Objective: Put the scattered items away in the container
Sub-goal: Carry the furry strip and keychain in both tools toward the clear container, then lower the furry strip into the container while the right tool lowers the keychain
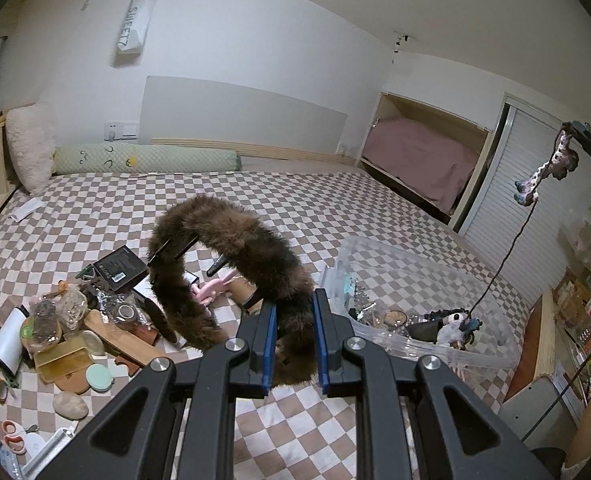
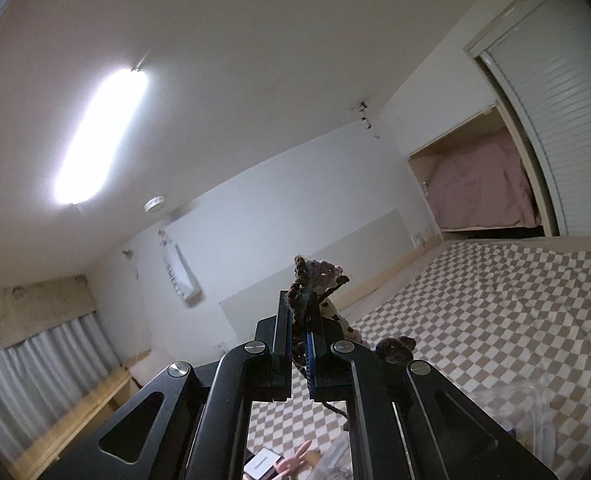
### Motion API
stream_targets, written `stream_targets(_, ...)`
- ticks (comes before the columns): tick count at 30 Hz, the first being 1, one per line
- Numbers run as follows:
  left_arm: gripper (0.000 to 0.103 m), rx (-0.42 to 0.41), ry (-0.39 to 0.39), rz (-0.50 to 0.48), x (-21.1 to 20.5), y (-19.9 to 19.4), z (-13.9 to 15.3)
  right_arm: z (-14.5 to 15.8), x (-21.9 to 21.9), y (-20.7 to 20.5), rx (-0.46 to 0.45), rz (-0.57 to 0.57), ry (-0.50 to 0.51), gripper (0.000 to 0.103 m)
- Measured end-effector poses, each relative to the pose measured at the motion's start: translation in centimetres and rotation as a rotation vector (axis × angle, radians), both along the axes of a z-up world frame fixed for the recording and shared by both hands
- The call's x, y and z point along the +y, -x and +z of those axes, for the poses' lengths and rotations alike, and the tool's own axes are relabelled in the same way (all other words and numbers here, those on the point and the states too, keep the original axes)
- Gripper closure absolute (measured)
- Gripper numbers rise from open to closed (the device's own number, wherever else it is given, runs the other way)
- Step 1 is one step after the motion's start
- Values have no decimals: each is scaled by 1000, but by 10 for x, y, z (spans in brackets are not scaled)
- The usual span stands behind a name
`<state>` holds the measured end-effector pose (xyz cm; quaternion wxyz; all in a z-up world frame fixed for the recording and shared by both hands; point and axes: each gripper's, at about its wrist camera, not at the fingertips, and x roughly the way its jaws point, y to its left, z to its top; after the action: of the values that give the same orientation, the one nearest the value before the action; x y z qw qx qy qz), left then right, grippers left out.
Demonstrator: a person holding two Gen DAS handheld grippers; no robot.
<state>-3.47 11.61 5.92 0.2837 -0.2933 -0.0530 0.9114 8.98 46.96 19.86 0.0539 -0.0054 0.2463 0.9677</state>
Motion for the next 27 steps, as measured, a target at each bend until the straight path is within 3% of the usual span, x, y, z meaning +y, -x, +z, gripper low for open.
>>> stream_targets(6,86,15,-6,-33,16,1,4,-25,19,14,-101,-59,-1,97)
stream_targets(12,86,24,-23,-76,39,1,9,-77,45,47,-274,-133,10,97)
stream_targets(22,86,35,-49,-143,74,0,13,-168,86,99,-527,-78,171,97)
stream_targets(27,86,46,-65,-173,89,2,18,-195,90,117,-614,-35,232,97)
